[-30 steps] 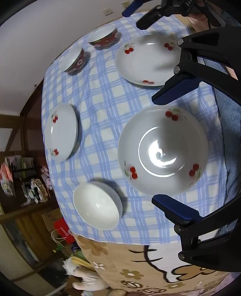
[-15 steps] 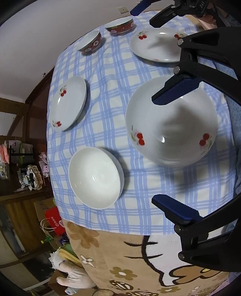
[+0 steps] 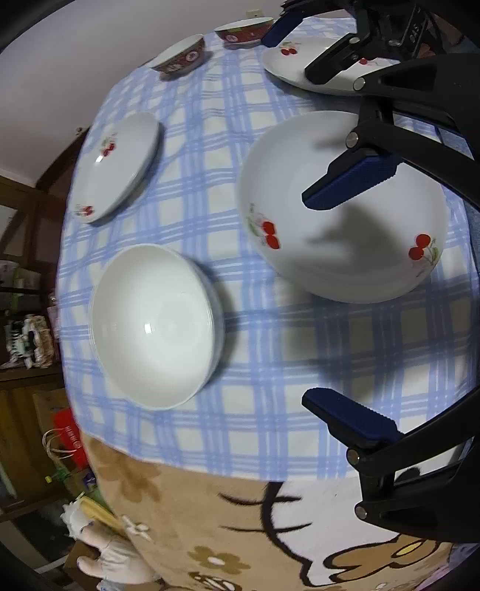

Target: Organize plates and bowls

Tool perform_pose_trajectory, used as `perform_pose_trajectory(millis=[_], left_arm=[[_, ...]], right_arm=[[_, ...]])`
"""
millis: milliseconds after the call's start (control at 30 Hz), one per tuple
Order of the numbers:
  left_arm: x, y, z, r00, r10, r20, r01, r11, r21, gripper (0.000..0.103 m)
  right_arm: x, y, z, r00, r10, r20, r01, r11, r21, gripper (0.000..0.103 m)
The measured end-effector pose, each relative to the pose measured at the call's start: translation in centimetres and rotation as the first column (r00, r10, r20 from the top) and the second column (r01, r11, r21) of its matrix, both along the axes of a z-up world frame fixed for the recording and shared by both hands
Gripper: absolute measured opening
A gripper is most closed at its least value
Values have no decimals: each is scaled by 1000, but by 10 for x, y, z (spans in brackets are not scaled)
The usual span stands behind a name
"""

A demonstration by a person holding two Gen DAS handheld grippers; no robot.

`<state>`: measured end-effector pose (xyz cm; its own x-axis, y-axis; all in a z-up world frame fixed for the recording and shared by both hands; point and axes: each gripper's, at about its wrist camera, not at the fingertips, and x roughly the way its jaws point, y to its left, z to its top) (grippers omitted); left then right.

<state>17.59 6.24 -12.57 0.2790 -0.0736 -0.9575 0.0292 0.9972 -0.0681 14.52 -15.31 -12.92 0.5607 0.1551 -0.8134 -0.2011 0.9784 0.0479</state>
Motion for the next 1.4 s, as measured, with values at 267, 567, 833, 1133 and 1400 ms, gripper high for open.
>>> perform_pose_trajectory(millis=[267,567,833,1133,1400], left_arm=[[-1,-11,-31,993,-35,-116,39,999,35,95],[-3,-19,-49,981,-48,-187,56,998,37,75],[-6,-30,-61,976,-59,-209,68,997,33,35],[-10,-13,-46,983,-3,-184,1,1000,-11,23],[-17,-8,-40,986,-15,-168,16,1000,9,22]], right_arm=[[4,9,-31,998,25,-58,-25,1000,1,103],[4,9,-53,990,52,-129,-50,999,19,85],[3,9,-62,985,55,-161,-52,998,28,60],[-1,11,-64,981,87,-172,-78,995,60,16],[-2,7,-61,982,83,-171,-71,995,77,16]])
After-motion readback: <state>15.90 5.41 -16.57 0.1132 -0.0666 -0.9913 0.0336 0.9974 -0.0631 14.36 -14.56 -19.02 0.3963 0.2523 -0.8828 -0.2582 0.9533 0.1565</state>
